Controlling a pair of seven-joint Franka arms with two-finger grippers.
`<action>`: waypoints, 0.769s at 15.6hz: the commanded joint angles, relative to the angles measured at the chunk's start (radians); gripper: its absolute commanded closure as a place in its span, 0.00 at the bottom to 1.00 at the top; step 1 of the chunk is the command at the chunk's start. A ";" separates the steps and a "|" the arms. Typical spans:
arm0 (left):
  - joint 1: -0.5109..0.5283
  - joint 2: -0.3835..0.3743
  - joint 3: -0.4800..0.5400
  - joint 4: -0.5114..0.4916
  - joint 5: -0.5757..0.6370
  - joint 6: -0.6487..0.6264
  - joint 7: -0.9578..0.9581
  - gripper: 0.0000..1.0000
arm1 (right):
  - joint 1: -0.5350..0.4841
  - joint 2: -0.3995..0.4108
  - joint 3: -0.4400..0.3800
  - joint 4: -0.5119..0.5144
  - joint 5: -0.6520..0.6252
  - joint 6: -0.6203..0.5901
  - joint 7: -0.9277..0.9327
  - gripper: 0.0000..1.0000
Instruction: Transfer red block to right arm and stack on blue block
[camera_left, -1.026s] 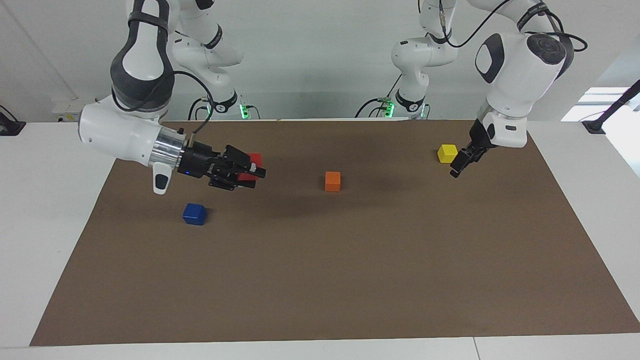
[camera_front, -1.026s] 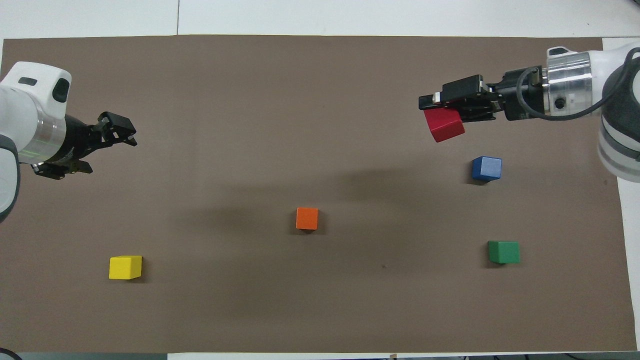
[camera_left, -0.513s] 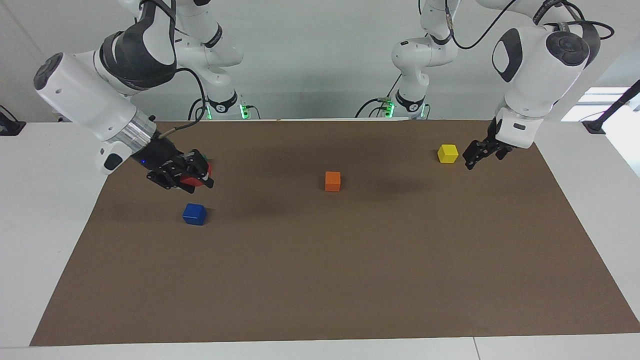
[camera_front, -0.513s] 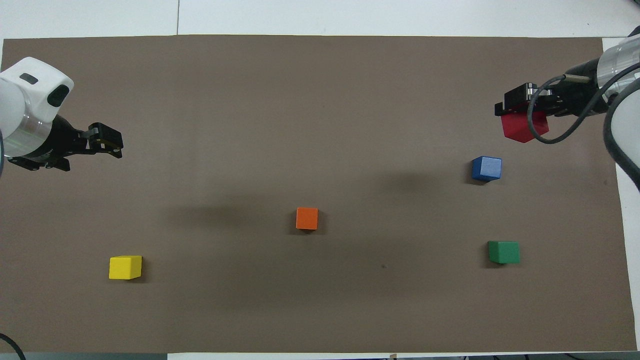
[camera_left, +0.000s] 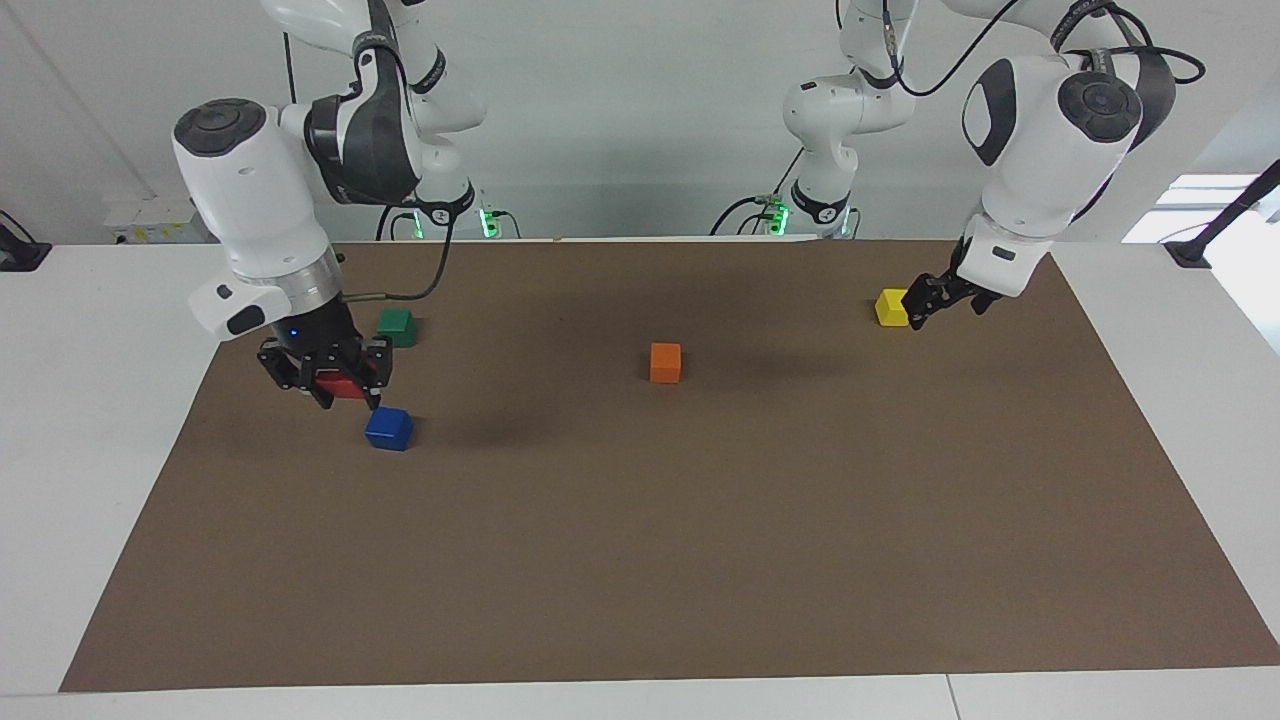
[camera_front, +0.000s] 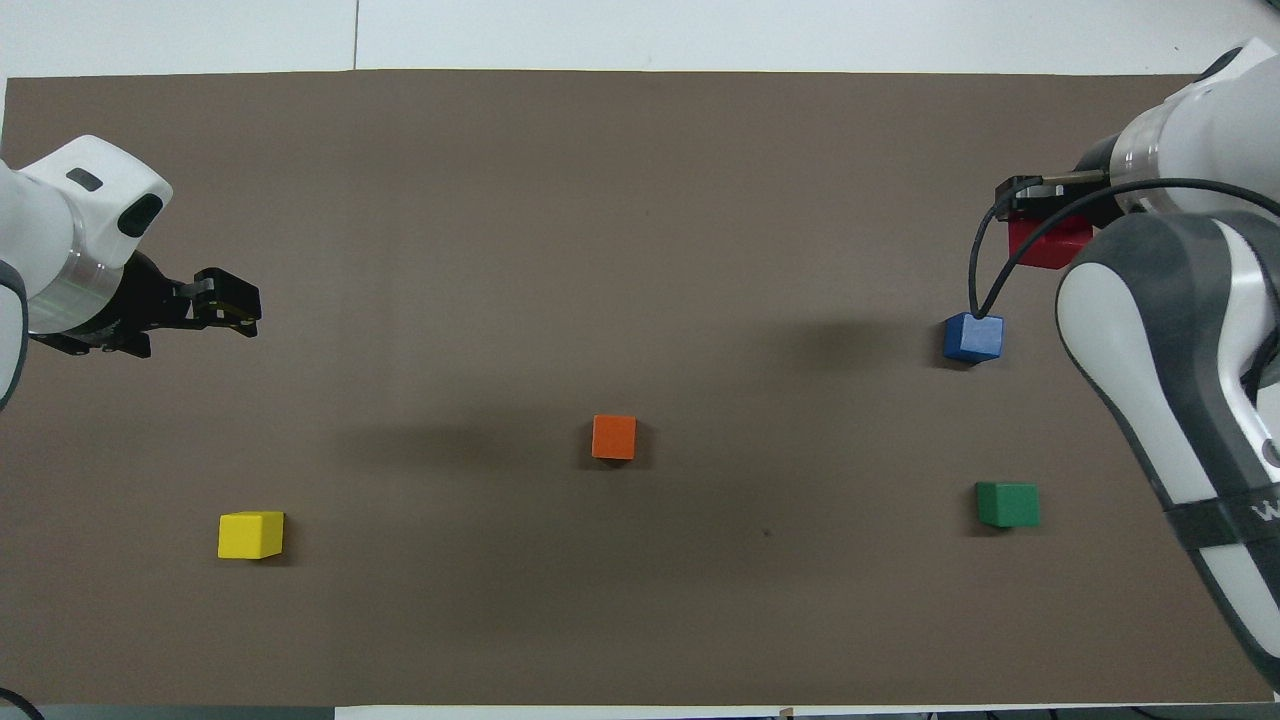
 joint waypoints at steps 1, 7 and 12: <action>-0.017 -0.042 0.006 -0.042 0.019 -0.019 0.017 0.00 | -0.005 -0.018 -0.001 -0.146 -0.037 0.179 0.002 1.00; -0.086 0.014 0.094 0.093 -0.008 -0.087 0.318 0.00 | -0.018 -0.014 -0.003 -0.304 -0.058 0.403 -0.031 1.00; -0.122 0.008 0.142 0.118 -0.053 -0.086 0.308 0.00 | -0.069 0.001 -0.003 -0.368 -0.086 0.494 -0.099 1.00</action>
